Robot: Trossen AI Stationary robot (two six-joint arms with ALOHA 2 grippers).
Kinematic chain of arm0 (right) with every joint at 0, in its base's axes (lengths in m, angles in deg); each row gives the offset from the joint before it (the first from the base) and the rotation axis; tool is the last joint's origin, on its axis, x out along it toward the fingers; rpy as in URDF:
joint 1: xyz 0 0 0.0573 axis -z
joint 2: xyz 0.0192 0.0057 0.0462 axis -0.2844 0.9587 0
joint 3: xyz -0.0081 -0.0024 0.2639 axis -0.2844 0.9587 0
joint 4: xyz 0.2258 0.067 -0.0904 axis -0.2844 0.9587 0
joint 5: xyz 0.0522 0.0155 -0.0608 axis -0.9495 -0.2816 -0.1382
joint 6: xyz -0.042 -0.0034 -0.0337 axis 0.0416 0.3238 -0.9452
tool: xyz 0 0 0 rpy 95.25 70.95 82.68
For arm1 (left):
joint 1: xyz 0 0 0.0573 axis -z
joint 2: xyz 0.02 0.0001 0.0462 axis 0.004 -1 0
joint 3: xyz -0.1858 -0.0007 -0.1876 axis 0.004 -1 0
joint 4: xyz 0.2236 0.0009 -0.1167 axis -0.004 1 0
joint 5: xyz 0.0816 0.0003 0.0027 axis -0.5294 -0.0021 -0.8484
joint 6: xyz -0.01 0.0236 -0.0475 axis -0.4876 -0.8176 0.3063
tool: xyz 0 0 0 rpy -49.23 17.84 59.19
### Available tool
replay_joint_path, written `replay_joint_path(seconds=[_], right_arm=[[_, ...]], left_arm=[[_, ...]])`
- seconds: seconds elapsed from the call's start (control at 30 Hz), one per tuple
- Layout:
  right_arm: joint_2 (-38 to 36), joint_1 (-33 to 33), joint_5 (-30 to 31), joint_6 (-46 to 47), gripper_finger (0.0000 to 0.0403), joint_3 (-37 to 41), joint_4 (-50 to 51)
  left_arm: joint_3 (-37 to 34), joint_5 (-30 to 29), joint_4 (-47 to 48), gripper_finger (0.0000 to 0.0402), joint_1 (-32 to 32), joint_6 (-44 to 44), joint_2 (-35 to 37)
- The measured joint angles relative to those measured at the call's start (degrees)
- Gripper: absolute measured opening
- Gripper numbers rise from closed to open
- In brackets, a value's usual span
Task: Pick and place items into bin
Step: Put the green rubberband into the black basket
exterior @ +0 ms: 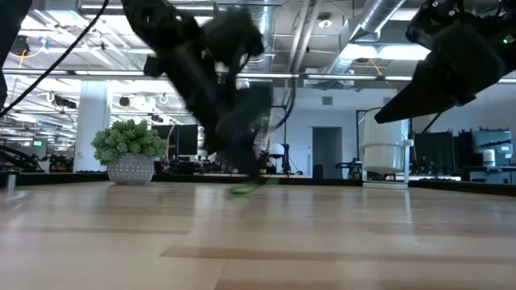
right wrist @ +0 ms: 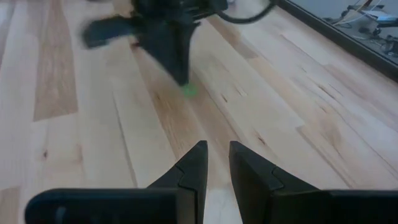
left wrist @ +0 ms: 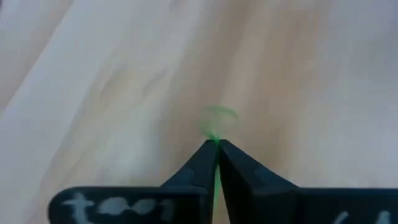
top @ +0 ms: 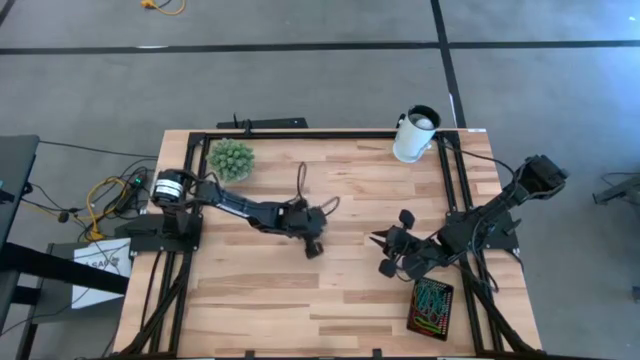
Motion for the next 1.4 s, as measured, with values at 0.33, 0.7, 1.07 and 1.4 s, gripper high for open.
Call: replay_joint_path(seconds=[0.33,0.7,1.07,1.4], right_arm=[[4.98,0.23,-9.39,-12.83,0.0063,0.0,-15.96],[10.66,1.87,-8.74,-20.4,0.0063,0.0,-27.49],[10.64,3.99,-9.26,-20.29,0.0063,0.0,-30.36],[10.64,4.8,-10.74,-19.3,0.0063,0.0,-30.63]], left_arm=[[9.94,3.12,-6.8,0.0001,4.02,-11.15,0.5],[10.77,1.29,-4.65,0.0,6.81,-10.81,0.28],[10.77,-0.25,-4.43,0.0,7.56,-10.54,0.28],[10.77,-0.36,-6.23,0.0,7.54,-11.38,0.28]])
